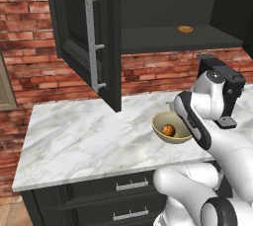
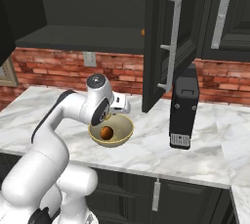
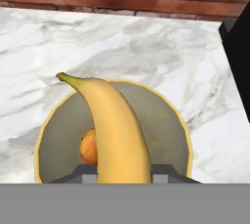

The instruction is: Open the cabinet. Pick the banana and orange from the cabinet and place them into the bowl. Then close the cabinet.

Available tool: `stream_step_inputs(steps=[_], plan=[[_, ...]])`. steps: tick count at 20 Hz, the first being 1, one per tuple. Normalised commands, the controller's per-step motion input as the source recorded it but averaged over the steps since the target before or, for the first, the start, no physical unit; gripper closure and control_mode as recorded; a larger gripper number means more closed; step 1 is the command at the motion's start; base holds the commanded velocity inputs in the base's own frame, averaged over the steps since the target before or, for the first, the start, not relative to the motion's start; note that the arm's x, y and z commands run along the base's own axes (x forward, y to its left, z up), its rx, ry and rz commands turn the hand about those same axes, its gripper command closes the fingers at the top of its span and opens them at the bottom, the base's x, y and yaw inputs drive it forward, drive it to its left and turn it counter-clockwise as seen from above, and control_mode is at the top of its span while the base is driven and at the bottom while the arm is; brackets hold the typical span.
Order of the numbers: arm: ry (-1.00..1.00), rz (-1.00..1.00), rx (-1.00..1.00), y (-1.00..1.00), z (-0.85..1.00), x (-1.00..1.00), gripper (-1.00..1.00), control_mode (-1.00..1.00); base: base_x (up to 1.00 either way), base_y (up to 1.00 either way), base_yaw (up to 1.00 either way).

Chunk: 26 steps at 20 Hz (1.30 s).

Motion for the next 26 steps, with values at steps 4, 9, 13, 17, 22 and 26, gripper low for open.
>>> stream_step_inputs(steps=[4,9,13,17,22,26], plan=[[0.01,0.00,0.00,0.00,-0.33,0.00,1.00,-1.00,0.00,0.00,0.00],[0.04,0.00,0.00,0.00,-0.38,0.04,1.00,-1.00,0.00,0.00,0.00],[0.01,0.00,0.00,0.00,-0.24,0.20,1.00,-1.00,0.00,0.00,0.00],[0.00,0.00,0.00,-0.02,-0.19,0.26,1.00,-1.00,0.00,0.00,0.00],[0.00,0.00,0.00,-0.06,-0.18,0.25,1.00,-1.00,0.00,0.00,0.00],[0.00,0.01,0.00,-0.19,-0.24,0.26,1.00,-1.00,0.00,0.00,0.00]])
